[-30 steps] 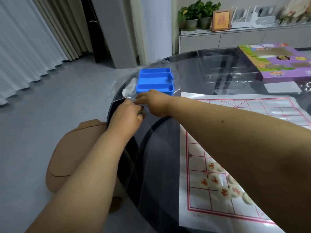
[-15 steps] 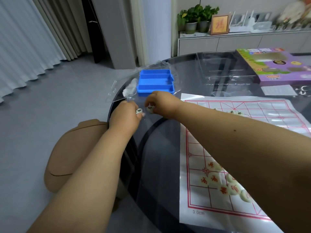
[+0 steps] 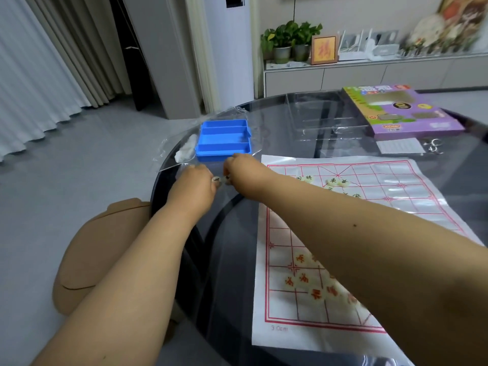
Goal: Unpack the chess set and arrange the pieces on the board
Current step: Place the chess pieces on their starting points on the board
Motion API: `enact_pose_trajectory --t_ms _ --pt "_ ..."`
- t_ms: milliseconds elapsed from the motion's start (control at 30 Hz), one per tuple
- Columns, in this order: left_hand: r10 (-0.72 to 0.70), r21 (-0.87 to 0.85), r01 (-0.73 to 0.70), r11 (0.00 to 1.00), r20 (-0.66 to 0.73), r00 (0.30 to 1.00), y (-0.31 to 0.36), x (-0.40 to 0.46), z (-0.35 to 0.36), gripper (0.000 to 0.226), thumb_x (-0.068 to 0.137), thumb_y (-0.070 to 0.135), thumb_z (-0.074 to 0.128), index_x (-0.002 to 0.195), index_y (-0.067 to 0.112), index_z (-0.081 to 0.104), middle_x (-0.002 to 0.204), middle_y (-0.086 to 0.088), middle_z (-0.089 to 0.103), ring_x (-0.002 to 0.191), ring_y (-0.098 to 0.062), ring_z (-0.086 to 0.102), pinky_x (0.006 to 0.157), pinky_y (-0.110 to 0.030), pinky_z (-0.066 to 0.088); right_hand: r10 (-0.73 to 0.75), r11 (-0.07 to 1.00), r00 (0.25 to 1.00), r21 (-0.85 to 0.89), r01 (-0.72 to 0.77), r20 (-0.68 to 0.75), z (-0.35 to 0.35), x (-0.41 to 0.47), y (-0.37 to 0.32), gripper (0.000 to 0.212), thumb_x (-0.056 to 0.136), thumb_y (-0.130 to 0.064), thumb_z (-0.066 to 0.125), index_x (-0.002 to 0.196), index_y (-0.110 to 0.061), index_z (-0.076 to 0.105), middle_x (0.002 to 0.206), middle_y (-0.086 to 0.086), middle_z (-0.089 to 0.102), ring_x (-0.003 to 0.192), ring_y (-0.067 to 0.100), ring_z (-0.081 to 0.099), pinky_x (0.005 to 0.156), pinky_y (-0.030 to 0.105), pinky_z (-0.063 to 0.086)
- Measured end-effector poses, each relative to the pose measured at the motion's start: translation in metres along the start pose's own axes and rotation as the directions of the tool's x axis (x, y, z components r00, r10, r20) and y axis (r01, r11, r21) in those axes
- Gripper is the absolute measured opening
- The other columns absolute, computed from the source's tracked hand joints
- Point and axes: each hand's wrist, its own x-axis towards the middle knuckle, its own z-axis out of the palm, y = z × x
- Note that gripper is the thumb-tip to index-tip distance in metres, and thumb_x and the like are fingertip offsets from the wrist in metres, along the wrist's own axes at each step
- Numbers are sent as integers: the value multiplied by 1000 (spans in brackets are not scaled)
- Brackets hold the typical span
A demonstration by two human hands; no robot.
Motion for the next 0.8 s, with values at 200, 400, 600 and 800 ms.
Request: enact_pose_trajectory --t_ms 200,400,600,800 --pt "117 -123 -112 986 35 993 71 4 -9 27 98 29 51 98 5 62 109 -11 54 96 -28 54 78 -36 44 181 975 981 141 -171 -64 -35 -55 79 23 93 -15 55 114 -10 62 119 11 56 102 26 56 85 31 45" --pt "233 -128 -218 967 113 966 154 16 8 35 98 33 52 121 8 57 128 -13 49 113 -30 53 94 -39 41 338 936 941 117 -332 -34 -49 -117 156 19 91 -18 59 107 -10 66 113 11 61 94 25 57 76 28 43" --pt "285 -2 -286 958 114 952 193 29 32 39 97 35 52 126 9 56 129 -11 53 123 -30 41 100 -38 37 380 922 925 85 -378 -5 -45 -135 182 24 93 -15 54 115 -14 63 120 9 55 103 26 55 78 24 38" --pt "260 63 -273 960 165 951 203 31 43 36 96 39 51 121 15 61 122 -5 58 120 -28 40 96 -40 37 360 929 933 93 -359 6 -40 -140 185 28 91 -9 55 118 -13 61 120 7 54 104 23 55 84 25 42"
